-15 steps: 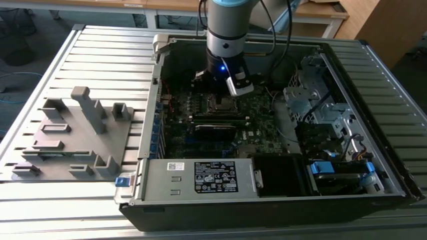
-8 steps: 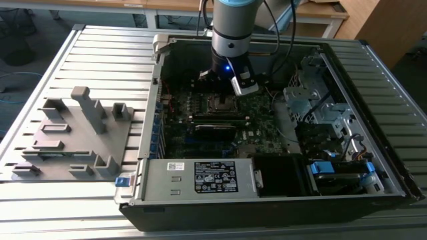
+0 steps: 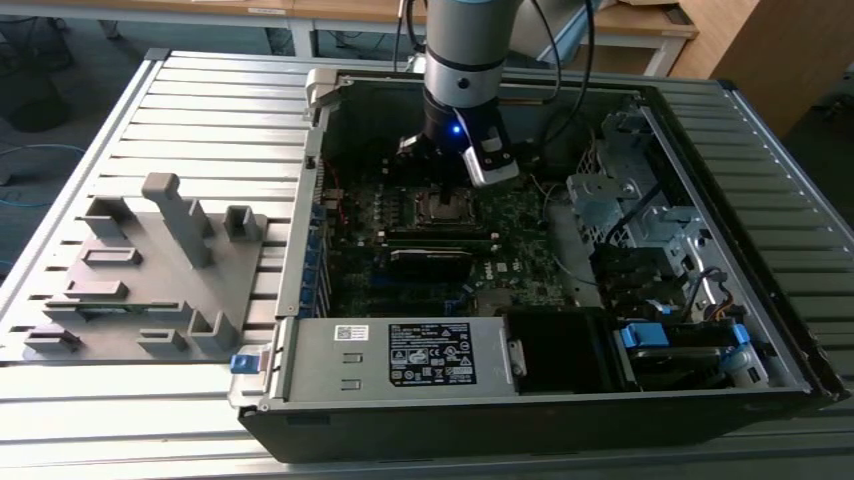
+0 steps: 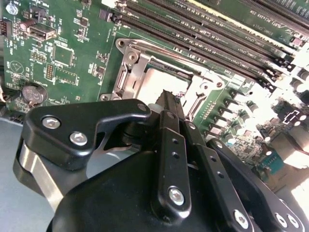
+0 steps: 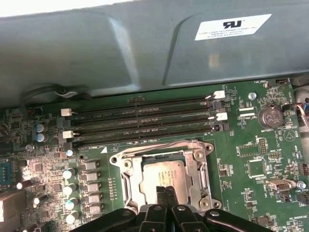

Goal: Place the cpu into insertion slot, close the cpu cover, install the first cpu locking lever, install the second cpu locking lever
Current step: 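Install the second cpu locking lever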

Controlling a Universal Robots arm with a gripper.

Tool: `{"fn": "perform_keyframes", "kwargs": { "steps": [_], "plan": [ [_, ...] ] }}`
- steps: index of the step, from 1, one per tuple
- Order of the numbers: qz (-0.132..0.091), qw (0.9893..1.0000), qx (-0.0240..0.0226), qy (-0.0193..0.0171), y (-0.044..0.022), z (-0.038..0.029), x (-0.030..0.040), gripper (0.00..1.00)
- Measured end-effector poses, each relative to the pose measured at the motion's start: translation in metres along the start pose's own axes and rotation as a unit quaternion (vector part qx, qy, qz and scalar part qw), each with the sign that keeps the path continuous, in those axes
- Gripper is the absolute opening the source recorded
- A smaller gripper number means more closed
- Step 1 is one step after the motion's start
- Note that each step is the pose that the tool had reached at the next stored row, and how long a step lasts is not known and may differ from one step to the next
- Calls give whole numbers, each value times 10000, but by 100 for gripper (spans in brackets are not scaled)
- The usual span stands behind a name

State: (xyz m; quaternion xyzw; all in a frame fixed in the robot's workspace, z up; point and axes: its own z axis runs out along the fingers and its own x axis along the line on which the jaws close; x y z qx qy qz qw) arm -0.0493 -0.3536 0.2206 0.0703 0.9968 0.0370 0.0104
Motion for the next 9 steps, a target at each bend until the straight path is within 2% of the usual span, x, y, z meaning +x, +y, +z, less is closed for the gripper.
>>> {"fn": "perform_keyframes", "kwargs": {
  "steps": [9],
  "plan": [
    [-4,10000,0,0,0,-5,0,10]
  ]
}}
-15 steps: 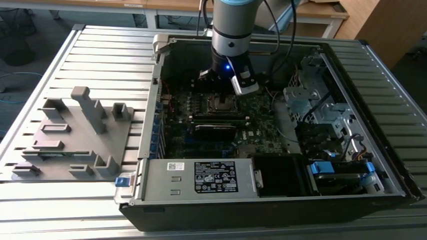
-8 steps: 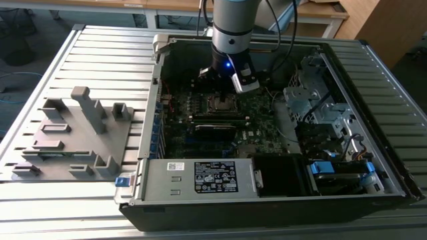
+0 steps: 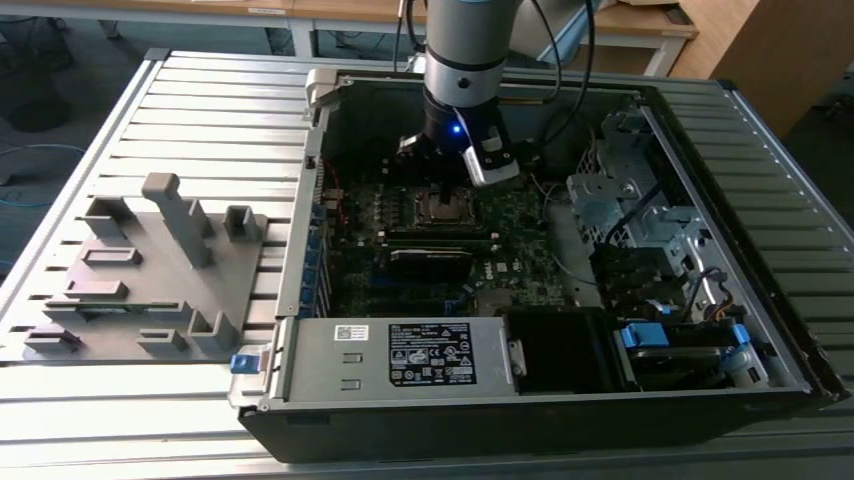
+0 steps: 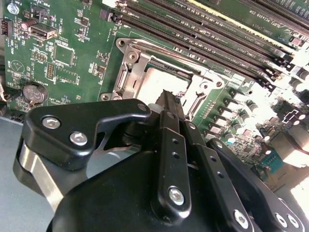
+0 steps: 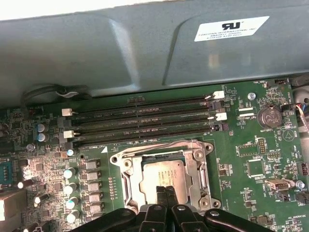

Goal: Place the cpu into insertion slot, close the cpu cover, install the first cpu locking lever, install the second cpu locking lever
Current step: 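Install the second cpu locking lever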

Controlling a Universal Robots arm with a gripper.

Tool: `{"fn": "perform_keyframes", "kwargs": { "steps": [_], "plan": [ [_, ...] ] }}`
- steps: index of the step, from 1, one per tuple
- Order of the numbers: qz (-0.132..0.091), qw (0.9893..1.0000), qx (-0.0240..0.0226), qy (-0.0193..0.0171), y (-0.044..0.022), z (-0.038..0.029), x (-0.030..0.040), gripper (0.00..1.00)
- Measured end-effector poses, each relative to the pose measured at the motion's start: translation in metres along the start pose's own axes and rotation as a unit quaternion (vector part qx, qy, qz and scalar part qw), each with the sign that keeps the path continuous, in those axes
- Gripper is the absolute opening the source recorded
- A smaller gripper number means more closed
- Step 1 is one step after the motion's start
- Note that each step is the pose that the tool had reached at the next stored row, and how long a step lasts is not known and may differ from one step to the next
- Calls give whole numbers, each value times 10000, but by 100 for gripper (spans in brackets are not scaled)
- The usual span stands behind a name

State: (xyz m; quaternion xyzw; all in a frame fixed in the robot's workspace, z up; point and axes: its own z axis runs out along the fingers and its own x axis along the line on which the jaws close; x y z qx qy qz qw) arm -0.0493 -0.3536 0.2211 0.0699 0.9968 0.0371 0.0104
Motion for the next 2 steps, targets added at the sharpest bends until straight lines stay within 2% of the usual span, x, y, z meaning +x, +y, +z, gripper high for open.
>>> {"fn": "perform_keyframes", "kwargs": {
  "steps": [2],
  "plan": [
    [0,10000,0,0,0,0,0,10]
  ]
}}
